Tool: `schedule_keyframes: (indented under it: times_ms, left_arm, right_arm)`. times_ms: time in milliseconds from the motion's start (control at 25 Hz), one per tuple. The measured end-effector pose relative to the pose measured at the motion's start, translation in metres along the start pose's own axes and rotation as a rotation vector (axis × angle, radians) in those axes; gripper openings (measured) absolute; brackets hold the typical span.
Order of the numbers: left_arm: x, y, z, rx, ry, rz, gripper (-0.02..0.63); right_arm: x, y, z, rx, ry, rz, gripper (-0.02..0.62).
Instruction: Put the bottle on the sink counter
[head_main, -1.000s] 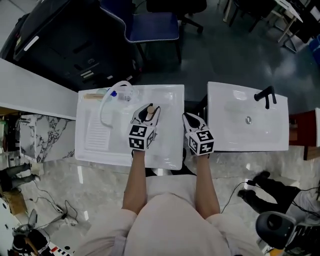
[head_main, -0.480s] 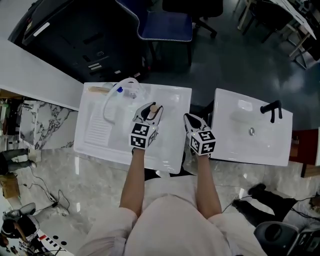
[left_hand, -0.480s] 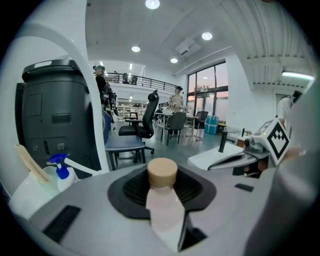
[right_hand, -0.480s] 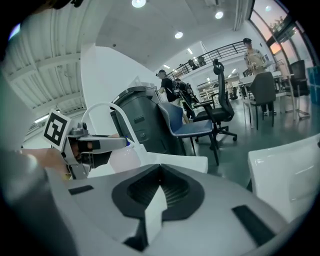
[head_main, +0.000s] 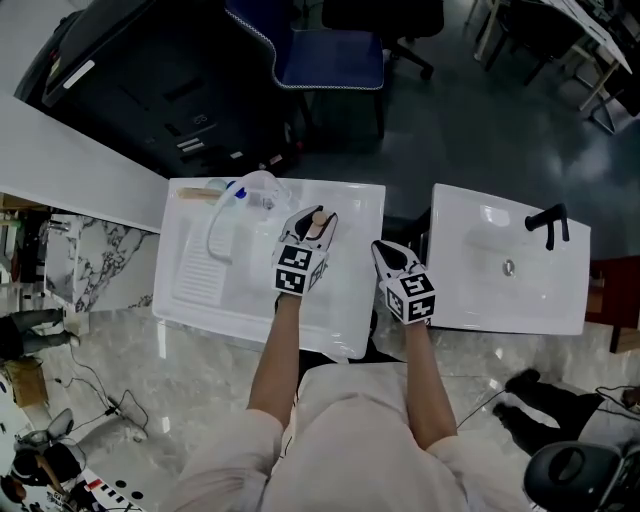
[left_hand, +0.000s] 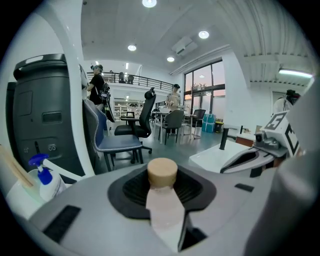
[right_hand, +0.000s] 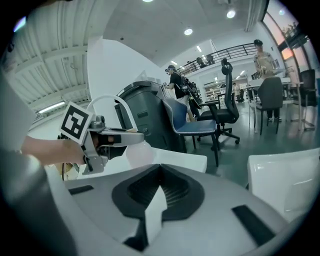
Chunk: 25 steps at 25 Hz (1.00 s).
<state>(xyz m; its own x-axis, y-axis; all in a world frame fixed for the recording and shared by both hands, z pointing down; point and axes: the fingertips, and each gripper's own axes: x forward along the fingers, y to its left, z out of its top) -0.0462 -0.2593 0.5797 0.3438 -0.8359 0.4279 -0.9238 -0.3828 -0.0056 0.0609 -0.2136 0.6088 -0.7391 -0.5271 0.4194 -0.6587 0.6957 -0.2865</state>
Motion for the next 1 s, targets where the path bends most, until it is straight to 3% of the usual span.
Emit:
schedule_keyframes:
  times_ms: [360, 1000]
  left_arm:
    - [0.037, -0.002, -0.008, 0.054, 0.019, -0.051, 0.124]
    - [0.089, -0.001, -0.024, 0.027, 0.025, -0.1, 0.124]
  right_arm:
    - [-0.016, -0.015, -0.017, 0.02, 0.014, -0.036, 0.005]
    - [-0.043, -0.011, -0.054, 0.038, 0.072, -0.078, 0.005]
